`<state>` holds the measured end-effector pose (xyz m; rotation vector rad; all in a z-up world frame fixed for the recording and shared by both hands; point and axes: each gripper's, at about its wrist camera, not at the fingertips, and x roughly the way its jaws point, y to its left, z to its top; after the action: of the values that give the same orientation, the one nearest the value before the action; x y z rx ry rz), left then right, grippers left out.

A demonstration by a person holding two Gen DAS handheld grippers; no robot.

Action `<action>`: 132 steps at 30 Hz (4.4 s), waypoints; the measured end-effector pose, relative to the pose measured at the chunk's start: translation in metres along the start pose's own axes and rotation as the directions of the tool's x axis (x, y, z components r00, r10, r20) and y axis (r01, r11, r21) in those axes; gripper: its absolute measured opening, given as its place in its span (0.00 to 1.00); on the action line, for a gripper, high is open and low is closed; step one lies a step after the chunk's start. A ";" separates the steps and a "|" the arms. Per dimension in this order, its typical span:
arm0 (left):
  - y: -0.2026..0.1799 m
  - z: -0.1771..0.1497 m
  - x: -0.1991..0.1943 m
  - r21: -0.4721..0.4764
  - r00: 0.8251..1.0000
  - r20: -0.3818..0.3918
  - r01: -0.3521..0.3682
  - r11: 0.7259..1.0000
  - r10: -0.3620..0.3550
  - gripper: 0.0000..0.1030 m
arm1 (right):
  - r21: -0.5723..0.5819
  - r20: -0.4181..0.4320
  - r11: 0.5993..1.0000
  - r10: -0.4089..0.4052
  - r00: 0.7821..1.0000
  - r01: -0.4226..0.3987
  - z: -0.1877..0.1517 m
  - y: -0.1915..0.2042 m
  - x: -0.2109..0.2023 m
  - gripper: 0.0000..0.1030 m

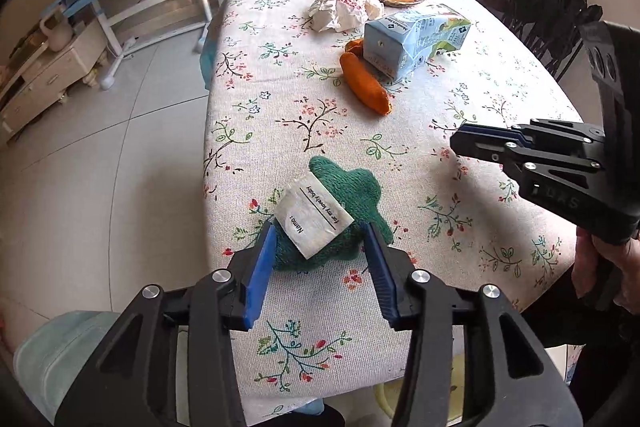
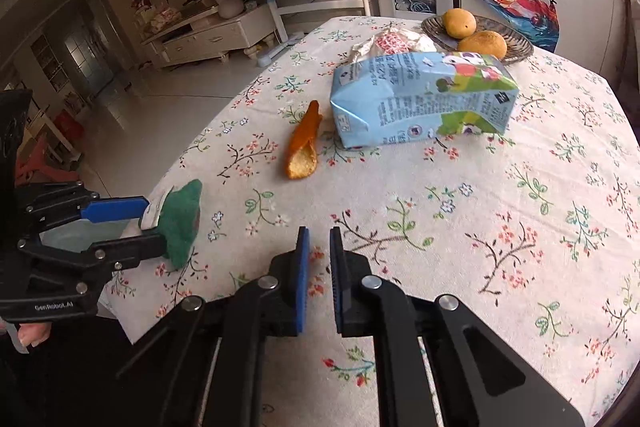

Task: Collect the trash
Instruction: 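Grasp the second orange peel with the right gripper while the left holds the green sponge, then carry the orange peel to the yellow bucket and open the right gripper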

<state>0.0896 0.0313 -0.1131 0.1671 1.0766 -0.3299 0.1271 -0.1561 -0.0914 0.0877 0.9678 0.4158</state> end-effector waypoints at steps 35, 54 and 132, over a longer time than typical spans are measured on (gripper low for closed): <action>-0.007 -0.004 -0.004 -0.034 0.985 -0.053 0.164 0.986 -0.165 0.53 | -0.035 -0.065 0.997 -0.068 0.996 0.066 -0.008 -0.025 -0.010 0.17; 0.002 0.013 0.000 -0.105 0.999 0.013 -0.030 0.994 0.032 0.65 | 0.038 -0.055 0.999 -0.034 0.998 0.036 -0.024 -0.040 -0.028 0.45; -0.096 -0.076 -0.106 -0.112 0.907 0.397 -0.104 0.988 0.140 0.32 | 0.119 0.195 0.983 0.112 0.974 -0.137 -0.110 0.002 -0.123 0.19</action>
<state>-0.0524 -0.0174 -0.0519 0.0813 0.6638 -0.1907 -0.0242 -0.2136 -0.0578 0.3041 0.8055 0.4502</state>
